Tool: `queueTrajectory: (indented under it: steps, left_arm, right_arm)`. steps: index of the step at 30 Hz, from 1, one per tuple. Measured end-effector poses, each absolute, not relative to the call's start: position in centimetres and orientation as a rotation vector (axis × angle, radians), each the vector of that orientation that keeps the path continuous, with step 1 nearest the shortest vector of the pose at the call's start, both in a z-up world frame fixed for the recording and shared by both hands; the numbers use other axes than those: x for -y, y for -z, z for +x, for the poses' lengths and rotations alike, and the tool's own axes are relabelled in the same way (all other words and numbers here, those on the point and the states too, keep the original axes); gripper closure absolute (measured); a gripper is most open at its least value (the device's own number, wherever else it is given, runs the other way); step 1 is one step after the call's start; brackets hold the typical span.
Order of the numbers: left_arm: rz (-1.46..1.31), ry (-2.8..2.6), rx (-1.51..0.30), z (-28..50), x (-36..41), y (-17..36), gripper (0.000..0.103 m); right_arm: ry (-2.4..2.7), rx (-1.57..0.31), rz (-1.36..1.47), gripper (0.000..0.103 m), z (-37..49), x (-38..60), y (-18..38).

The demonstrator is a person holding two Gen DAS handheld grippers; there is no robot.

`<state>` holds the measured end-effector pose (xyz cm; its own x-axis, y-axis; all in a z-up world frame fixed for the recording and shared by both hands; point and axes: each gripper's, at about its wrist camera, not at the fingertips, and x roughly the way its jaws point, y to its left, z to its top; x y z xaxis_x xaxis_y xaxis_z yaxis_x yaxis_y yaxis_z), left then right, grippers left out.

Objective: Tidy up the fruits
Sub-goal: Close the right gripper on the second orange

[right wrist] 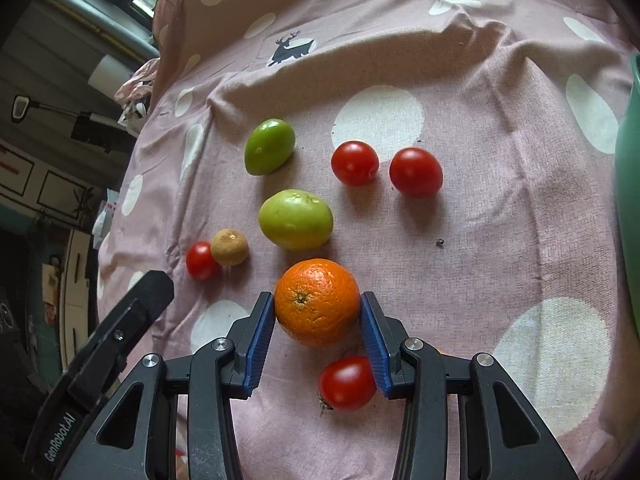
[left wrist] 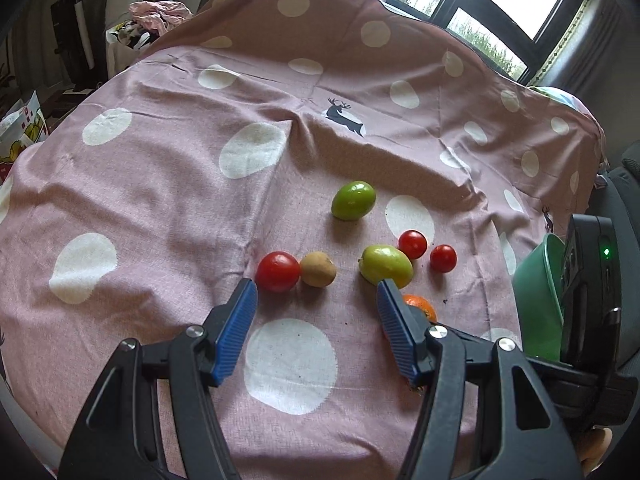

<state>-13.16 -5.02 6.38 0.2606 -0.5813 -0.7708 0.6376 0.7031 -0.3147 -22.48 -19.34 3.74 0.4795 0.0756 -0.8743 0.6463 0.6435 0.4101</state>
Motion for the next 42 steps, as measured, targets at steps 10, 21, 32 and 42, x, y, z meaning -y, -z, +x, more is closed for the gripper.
queueTrajectory:
  steps: [10,21,32,42]
  left_arm:
    - [0.071,0.896,-1.057,-14.2,6.2,-5.8,0.041]
    - [0.185,0.993,-1.099,-17.1,9.5,-3.9,0.041]
    - [0.205,0.993,-1.133,-17.2,10.6,-2.7,0.043]
    - [0.212,1.005,-1.119,-17.2,11.0,-2.3,0.054]
  right_arm:
    - [0.429,-0.944,0.871,0.058,-24.4,20.9,-5.1]
    - [0.387,-0.844,0.954,0.058,-25.0,21.5,-5.4]
    - [0.349,-0.874,1.005,0.058,-24.2,21.7,-4.0]
    - [0.326,-0.897,1.02,0.058,-23.4,21.5,-2.9]
